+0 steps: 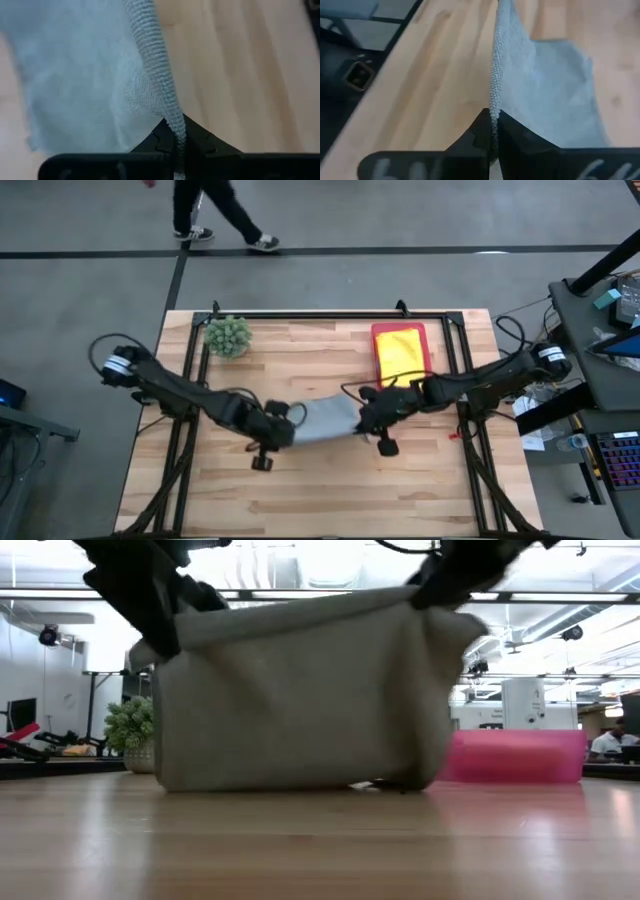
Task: Fold microfiber towels
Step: Fold the gray microfiber cloth
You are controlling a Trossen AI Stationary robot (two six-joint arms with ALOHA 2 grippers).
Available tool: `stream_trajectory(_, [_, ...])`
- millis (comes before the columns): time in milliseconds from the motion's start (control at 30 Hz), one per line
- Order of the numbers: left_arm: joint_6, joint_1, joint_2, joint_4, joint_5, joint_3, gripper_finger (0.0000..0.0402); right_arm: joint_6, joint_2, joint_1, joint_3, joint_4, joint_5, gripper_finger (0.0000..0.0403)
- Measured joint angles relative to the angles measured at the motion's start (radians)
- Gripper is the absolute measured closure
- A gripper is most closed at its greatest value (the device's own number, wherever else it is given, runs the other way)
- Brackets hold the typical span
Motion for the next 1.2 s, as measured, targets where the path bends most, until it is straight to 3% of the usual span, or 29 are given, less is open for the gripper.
stream_trajectory(200, [-0.084, -0.010, 0.155, 0.129, 0.124, 0.000, 0.0401, 0.150, 0.014, 0.093, -0.088, 0.117, 0.000, 0.0386])
stream_trajectory(367, [-0.119, -0.013, 0.236, 0.200, 0.253, 0.000, 0.0377, 0.260, 0.081, 0.146, -0.107, 0.142, -0.012, 0.0343])
stream_trajectory(600, [-0.168, -0.012, 0.240, 0.213, 0.305, 0.000, 0.0287, 0.303, 0.145, 0.156, -0.087, 0.074, -0.080, 0.0265])
stream_trajectory(800, [-0.095, -0.005, 0.192, 0.058, 0.331, 0.012, 0.0205, 0.254, 0.120, 0.134, -0.085, 0.029, 0.070, 0.0231])
stream_trajectory(867, [-0.049, 0.004, 0.165, 0.009, 0.309, 0.012, 0.0197, 0.227, 0.117, 0.123, -0.085, 0.021, 0.138, 0.0234])
stream_trajectory(1033, [0.088, 0.039, 0.112, 0.019, 0.059, -0.004, 0.0207, 0.187, 0.127, 0.071, -0.084, 0.024, 0.177, 0.0277])
stream_trajectory(1133, [0.121, 0.083, 0.112, 0.088, -0.044, -0.033, 0.0228, 0.180, 0.144, 0.042, -0.084, 0.020, 0.179, 0.0310])
stream_trajectory(1200, [0.125, 0.115, 0.120, 0.173, -0.052, -0.068, 0.0245, 0.171, 0.146, 0.032, -0.084, 0.016, 0.181, 0.0332])
